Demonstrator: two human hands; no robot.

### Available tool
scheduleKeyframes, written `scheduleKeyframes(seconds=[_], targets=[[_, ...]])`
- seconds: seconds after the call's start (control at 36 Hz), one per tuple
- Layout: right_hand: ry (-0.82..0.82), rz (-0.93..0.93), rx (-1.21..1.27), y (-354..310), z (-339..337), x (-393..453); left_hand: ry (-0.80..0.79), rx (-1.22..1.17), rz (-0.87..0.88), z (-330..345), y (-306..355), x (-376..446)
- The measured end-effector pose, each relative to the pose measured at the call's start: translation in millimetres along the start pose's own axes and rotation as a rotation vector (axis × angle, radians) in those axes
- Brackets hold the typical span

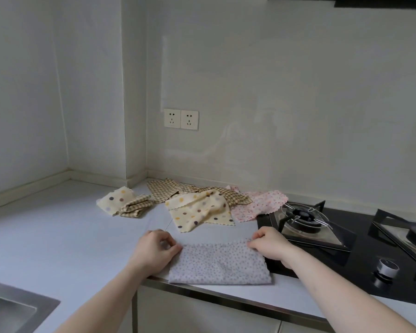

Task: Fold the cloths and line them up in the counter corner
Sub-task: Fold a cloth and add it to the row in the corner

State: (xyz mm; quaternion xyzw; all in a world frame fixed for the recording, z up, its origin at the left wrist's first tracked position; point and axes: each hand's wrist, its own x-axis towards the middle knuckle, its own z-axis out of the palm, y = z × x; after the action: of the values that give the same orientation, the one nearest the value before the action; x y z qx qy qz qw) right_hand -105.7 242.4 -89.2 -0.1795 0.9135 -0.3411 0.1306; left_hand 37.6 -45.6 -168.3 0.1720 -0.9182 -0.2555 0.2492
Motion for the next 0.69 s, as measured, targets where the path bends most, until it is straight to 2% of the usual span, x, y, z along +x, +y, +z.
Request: scheduleKeyframes(seconds=[0.17,0.31,0.44,0.69], targets=[[0.019,0.026,0.088,-33.0,-6.9,-5.6,-0.018,-0.003,-0.018,-2.8,5.2,-1.3],[-0.03,-0.013,0.173,-61.8,-0.8,-10.7,-0.041,-0.067,-0.074,-5.2,8.3,-1.0],[-0.132,-0.027,0.253,-89.5,21.2,-15.4,-0.037,-0.185,-0.132,-9.7,10.7,0.4],[-0.176,-0.028,0.284,-112.5,73.1,-24.2,-0.071,-0.287,-0.159,-10.6,7.3,-0.4]])
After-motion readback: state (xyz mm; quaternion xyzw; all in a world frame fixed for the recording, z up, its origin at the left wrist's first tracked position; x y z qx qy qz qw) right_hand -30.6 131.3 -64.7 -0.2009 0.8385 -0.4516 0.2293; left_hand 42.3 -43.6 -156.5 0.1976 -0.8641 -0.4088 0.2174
